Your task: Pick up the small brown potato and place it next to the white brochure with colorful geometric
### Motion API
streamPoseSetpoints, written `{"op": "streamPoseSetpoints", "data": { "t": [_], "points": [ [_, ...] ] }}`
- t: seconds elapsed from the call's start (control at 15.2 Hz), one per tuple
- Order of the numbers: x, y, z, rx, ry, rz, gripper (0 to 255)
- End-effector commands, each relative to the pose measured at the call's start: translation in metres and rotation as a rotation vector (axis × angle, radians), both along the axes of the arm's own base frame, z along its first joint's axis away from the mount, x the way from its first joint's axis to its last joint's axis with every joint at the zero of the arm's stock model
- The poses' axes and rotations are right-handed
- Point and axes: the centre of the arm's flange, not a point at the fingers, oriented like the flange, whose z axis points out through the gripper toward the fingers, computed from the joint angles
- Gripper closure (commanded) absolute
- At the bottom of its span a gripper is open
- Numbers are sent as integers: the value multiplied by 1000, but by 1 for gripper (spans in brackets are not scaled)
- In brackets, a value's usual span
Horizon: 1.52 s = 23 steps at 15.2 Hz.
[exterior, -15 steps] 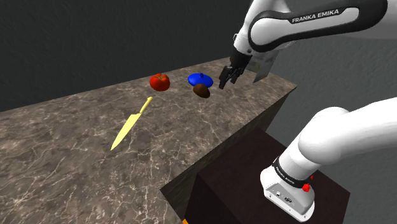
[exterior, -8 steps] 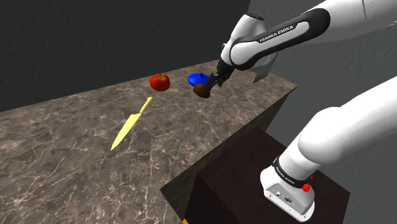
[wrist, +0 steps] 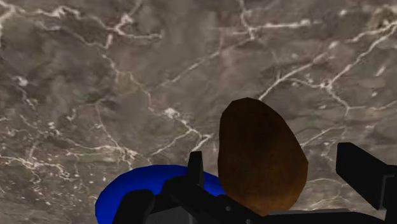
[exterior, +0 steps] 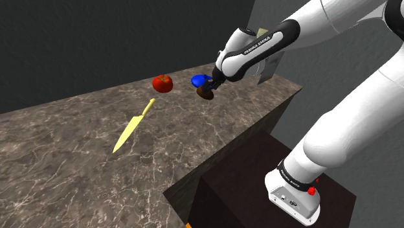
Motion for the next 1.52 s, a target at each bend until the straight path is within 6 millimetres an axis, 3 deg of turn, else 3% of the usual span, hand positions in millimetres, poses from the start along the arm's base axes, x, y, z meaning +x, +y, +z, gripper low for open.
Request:
{"op": "streamPoseSetpoints", "data": {
  "t": [0.0,0.13,0.66,0.73,1.32,1.45],
  "points": [
    [4,0,-11,0,-2,0,0],
    [8,0,-24,0,-2,0,0],
    [8,0,-23,0,-2,0,0],
    [8,0,-23,0,-2,0,255],
    [8,0,-24,0,-2,0,255],
    [8,0,-13,0,-2,0,255]
  ]
}}
